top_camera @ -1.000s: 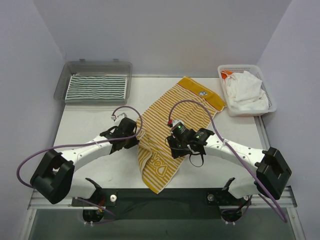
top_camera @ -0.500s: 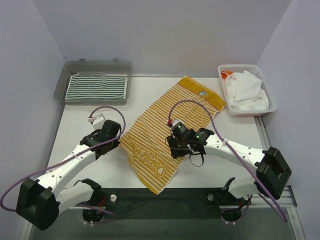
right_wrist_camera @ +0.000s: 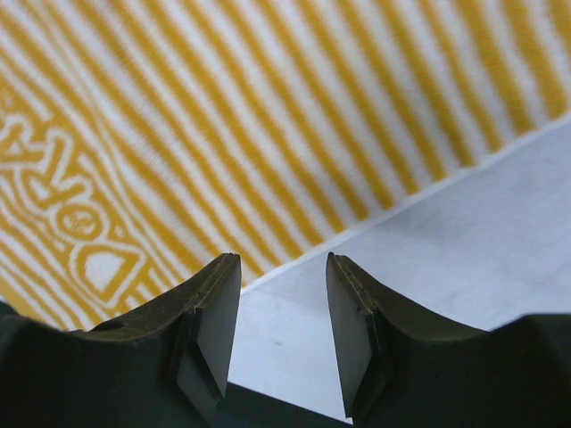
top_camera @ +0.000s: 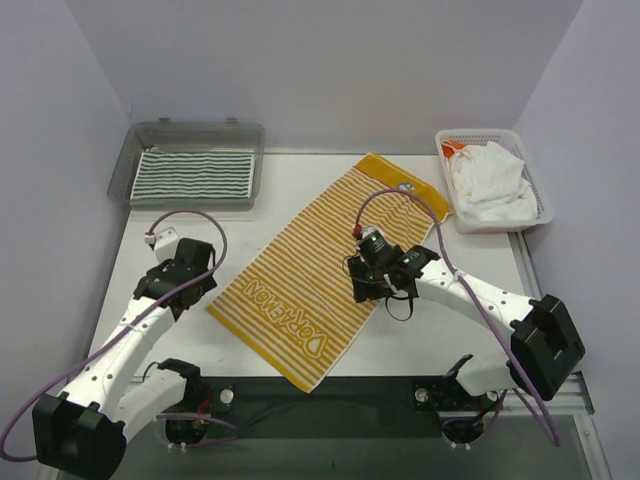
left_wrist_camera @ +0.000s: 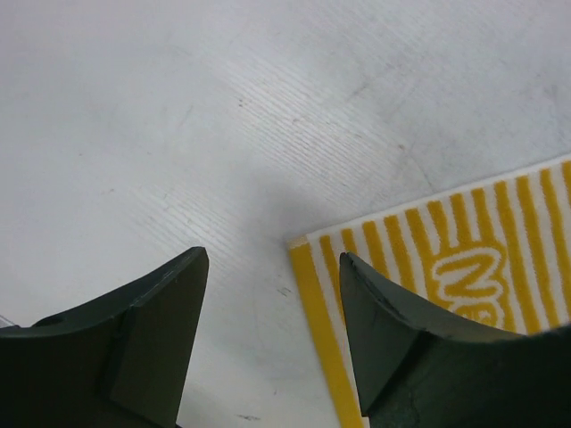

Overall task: Fold and stack the towels
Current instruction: Flatten out the crumpled towel

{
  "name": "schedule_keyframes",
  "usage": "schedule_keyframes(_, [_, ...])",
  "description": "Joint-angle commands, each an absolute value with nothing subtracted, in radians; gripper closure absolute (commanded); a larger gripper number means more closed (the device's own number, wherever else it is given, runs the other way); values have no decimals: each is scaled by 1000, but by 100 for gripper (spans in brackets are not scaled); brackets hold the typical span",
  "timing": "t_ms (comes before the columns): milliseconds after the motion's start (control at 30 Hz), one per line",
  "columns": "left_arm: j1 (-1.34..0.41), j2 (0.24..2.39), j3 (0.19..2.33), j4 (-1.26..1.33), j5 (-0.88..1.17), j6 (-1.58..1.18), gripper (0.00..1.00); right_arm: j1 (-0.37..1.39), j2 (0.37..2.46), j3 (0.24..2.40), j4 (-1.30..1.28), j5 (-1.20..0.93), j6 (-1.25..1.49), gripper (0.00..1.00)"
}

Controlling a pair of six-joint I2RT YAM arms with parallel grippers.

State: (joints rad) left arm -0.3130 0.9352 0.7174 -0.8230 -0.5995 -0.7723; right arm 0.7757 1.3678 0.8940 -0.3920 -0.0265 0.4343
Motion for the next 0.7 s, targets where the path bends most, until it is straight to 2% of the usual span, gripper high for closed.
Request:
schedule_keyframes(0, [-316,963,787,-741,-466,-670,28,649,1339,946,-437,14,425,57])
schedule_keyframes(133, [-376,1102,828,-626,-305,-658,28,542,1432,1017,-439,-18,419,57])
schedule_keyframes(300, [-523,1308,954,-554,-272,-641,28,483,1563,1124,-437,-5,414,57])
schedule_keyframes(567, [-546,1629,1152,-492,-216,-569,29,446,1765,1244,-436,-11,413,57])
schedule_keyframes(667, [-548,1666,1123,-500,-177,-600,33,445,1816,1264,-436,-25,416,57])
